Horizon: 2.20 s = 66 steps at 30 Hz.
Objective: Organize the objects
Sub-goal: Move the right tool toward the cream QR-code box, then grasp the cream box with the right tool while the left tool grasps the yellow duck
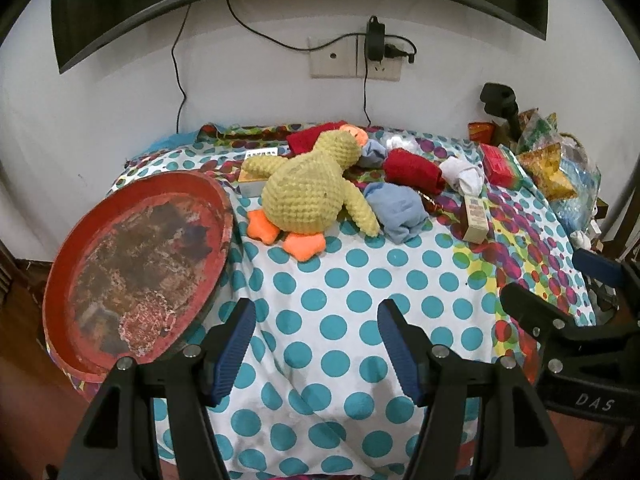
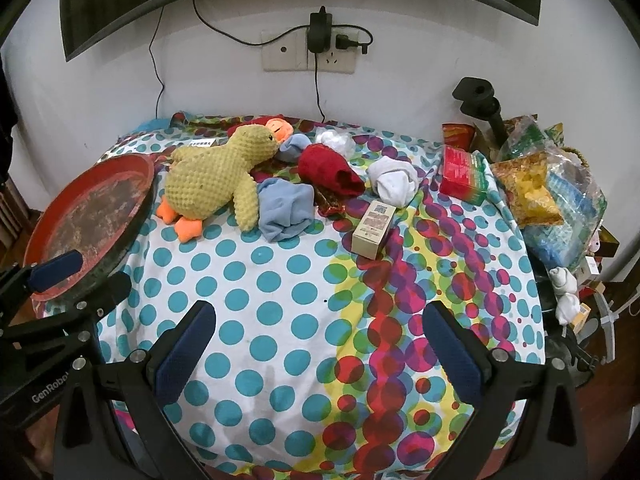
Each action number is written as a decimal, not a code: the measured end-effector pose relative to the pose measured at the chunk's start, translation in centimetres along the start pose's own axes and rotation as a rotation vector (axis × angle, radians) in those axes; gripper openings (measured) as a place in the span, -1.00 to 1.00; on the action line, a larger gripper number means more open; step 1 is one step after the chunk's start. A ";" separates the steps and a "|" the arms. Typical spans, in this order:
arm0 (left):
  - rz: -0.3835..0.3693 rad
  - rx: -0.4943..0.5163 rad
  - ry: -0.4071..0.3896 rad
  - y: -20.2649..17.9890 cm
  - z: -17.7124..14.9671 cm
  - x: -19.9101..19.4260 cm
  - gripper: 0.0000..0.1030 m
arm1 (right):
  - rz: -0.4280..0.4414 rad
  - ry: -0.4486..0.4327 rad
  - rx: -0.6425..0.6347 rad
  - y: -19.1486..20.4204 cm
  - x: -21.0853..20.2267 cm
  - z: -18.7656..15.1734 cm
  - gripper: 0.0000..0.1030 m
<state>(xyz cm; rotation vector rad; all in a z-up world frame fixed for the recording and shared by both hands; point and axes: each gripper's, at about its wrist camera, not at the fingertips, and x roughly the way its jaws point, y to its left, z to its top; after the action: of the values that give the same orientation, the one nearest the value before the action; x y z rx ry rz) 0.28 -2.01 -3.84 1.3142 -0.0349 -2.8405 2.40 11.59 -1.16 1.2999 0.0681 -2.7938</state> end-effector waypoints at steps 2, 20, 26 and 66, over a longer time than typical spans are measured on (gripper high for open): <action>-0.001 0.001 0.002 0.1 -0.1 0.4 0.26 | 0.004 0.001 0.002 -0.1 0.3 -0.1 0.99; -0.012 -0.058 0.043 3.1 -0.7 5.2 0.26 | 0.054 0.002 0.090 -4.4 7.2 1.3 0.28; -0.009 -0.021 0.010 2.9 -0.3 6.2 0.26 | 0.060 0.009 0.087 -5.3 10.5 2.4 0.03; -0.115 0.304 0.025 -0.1 11.8 11.7 0.26 | 0.092 0.007 0.124 -6.5 16.5 4.7 -0.45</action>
<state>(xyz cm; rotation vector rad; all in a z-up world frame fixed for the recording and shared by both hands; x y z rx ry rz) -16.30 -1.94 -5.07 1.4441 -0.4200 -3.0065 -12.25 17.17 -10.65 1.3022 -0.1628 -2.7552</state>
